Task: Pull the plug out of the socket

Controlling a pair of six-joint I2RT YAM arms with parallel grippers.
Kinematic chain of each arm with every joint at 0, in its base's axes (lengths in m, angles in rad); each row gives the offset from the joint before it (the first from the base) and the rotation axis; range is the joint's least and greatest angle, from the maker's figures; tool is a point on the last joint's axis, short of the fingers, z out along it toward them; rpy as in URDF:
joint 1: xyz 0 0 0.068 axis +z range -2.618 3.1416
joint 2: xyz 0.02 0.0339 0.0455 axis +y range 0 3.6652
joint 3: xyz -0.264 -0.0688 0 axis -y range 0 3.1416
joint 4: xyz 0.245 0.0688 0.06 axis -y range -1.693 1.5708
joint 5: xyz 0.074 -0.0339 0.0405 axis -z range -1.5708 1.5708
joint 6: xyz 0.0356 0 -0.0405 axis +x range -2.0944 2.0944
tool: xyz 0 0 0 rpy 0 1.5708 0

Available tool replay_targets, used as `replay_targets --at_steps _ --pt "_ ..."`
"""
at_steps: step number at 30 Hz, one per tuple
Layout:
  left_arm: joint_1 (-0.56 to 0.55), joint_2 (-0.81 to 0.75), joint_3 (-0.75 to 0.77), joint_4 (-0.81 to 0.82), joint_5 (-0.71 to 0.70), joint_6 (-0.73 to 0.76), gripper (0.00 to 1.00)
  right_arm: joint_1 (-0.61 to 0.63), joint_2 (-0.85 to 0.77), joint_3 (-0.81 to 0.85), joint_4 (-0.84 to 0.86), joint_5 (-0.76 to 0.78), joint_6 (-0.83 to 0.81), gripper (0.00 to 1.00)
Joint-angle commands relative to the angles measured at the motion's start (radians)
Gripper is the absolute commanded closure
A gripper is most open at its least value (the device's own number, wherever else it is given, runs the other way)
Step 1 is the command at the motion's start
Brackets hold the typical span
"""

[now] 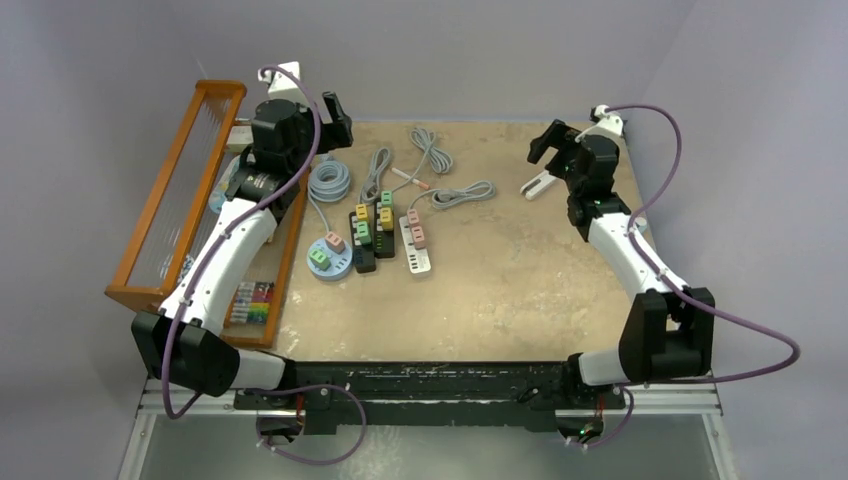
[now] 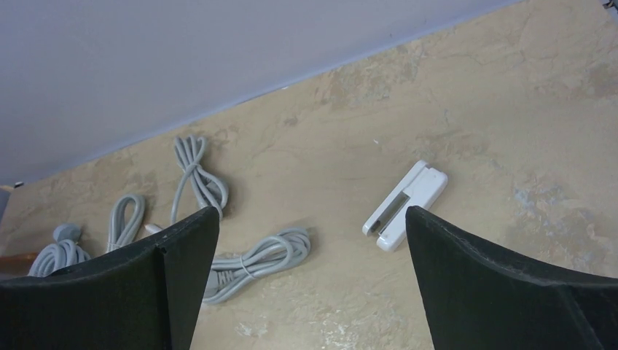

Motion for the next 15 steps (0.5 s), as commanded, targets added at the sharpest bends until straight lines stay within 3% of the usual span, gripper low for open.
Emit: replay_targets --at_steps 1,4,6,8,9,10,12,15 --pt "0.037 -0.031 0.003 0.082 0.034 -0.009 0.08 0.006 0.020 0.049 0.023 -0.017 -0.009 0.01" --pt "0.039 -0.094 -0.078 0.144 0.066 -0.030 0.01 0.006 0.015 0.031 0.052 -0.015 -0.011 0.01" --pt "0.039 -0.127 -0.105 0.163 0.088 0.066 0.00 0.006 0.014 0.025 0.070 -0.030 -0.026 0.01" --pt "0.039 -0.121 -0.090 0.157 -0.005 0.170 0.11 0.035 0.023 0.045 0.063 -0.104 -0.136 0.00" --pt "0.040 -0.099 -0.050 0.109 -0.071 0.165 0.17 0.094 0.032 0.067 0.030 -0.030 -0.209 0.00" --pt "0.039 -0.074 -0.014 0.049 -0.110 0.170 0.19 0.186 0.047 0.102 0.013 0.136 -0.280 0.00" --pt "0.039 -0.048 0.001 0.039 -0.101 0.174 0.19 0.354 0.099 0.139 0.019 0.319 -0.429 0.01" --pt "0.040 -0.023 -0.003 0.038 -0.097 0.129 0.17 0.491 0.183 0.190 0.003 0.320 -0.455 0.01"
